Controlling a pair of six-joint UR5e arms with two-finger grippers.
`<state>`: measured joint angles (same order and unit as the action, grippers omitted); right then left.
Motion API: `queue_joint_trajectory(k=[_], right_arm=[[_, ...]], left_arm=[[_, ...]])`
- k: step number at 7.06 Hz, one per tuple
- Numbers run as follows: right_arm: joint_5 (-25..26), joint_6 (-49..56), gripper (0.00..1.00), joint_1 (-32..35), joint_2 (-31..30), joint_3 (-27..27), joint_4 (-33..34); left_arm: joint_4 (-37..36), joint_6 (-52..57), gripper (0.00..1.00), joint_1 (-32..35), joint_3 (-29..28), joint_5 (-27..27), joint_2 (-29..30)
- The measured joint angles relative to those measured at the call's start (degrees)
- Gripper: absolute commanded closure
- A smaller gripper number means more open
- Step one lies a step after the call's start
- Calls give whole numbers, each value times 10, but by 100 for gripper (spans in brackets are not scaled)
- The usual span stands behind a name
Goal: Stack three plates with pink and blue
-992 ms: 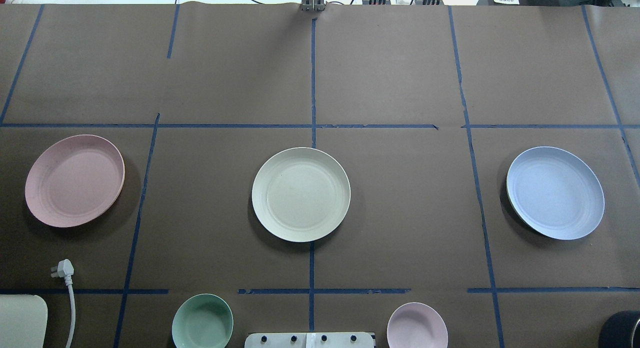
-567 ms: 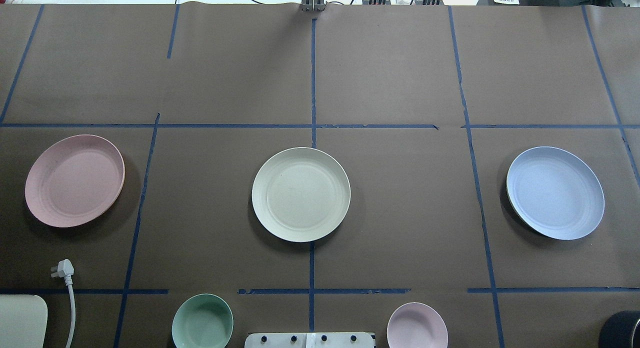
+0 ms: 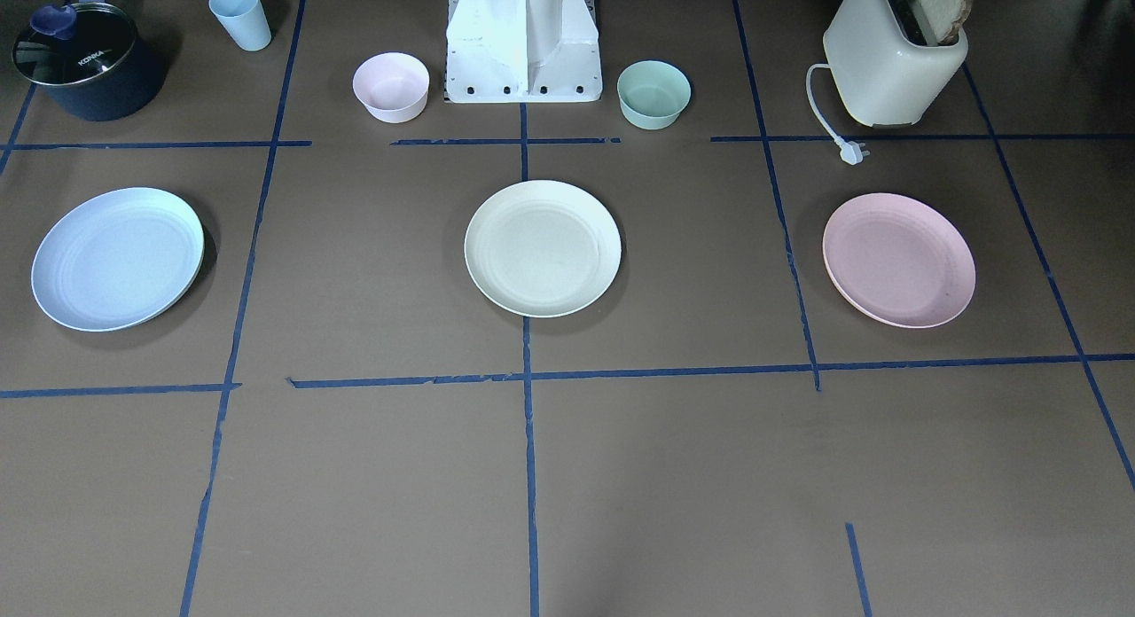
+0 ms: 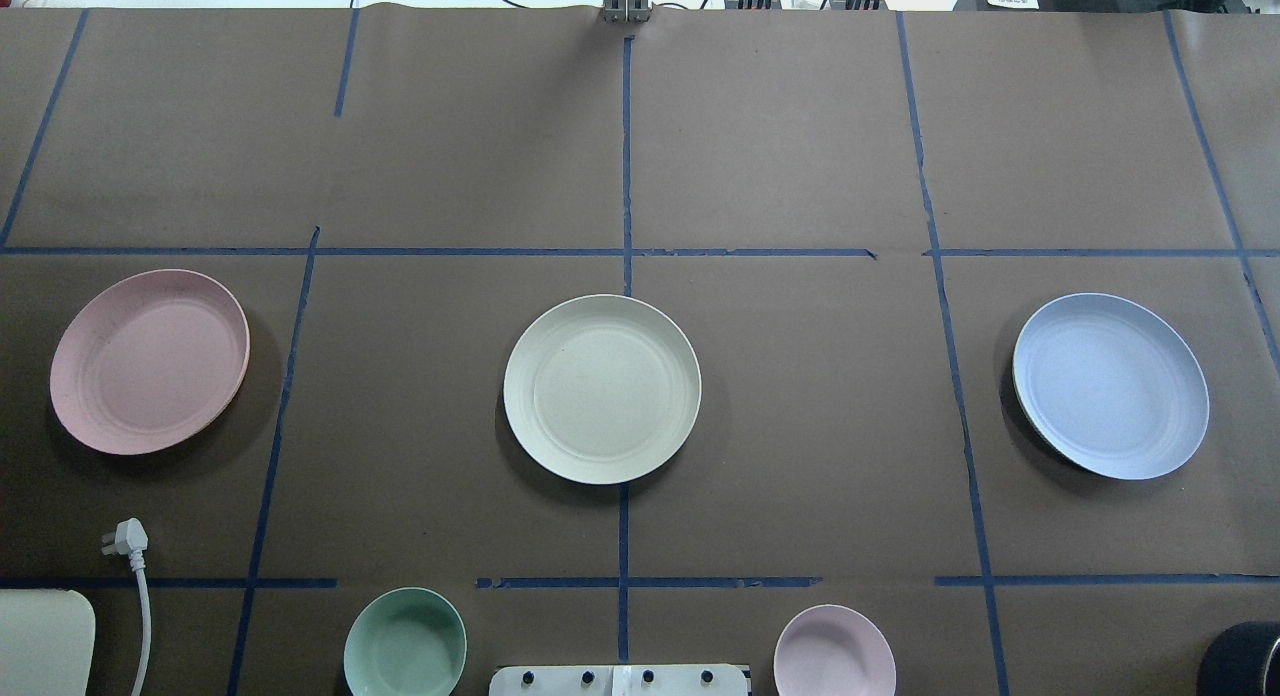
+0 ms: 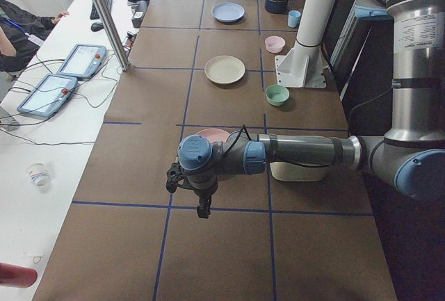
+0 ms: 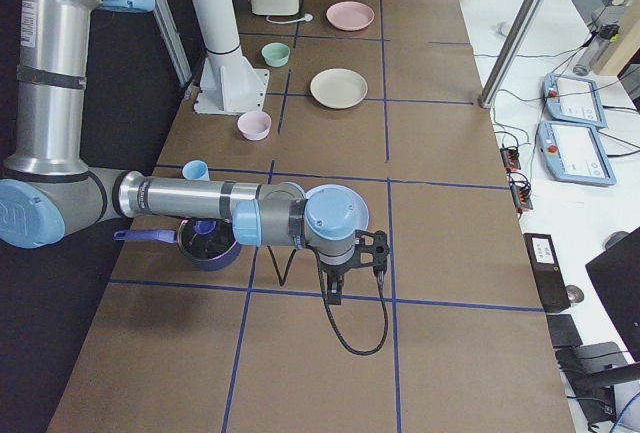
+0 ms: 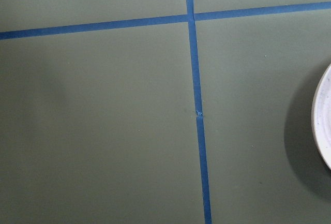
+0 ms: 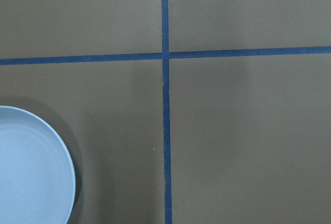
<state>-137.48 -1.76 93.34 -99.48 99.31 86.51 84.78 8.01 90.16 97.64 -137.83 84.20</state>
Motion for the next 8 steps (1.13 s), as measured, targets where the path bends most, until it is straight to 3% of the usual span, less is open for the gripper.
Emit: queue_joint_trajectory(k=[2,5,8], right_arm=[[-1,0,0,0,0,1,0],[-1,0,0,-1,0,2,0],[-1,0,0,-2,0,2,0]], left_arm=[[45,-79,0,-11,4,-23,-2],[258,-341,0,-116,-3,-13,-22],[425,-540,0,-242,-37,78,-24]])
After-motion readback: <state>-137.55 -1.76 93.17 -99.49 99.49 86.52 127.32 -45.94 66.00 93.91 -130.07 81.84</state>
